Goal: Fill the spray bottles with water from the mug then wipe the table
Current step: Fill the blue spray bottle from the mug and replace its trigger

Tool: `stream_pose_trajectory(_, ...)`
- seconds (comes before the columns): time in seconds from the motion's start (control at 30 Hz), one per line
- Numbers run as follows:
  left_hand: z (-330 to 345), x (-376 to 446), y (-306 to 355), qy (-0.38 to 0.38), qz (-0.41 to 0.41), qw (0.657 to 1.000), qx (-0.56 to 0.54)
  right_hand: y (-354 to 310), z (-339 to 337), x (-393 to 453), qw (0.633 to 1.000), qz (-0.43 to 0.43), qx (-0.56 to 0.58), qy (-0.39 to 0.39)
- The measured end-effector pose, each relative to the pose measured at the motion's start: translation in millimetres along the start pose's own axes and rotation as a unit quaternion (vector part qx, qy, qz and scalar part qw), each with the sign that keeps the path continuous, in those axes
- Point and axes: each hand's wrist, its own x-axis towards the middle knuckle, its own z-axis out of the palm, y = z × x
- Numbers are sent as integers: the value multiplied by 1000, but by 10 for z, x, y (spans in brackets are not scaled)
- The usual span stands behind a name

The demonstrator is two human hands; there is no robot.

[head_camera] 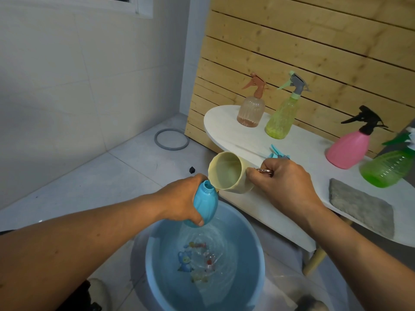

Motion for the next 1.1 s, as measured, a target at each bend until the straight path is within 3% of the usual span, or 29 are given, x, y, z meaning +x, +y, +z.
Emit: stream_pose_trajectory(1.1, 27, 19, -26, -1, -1, 1000, 16, 35, 25, -20, 999, -28, -30, 8)
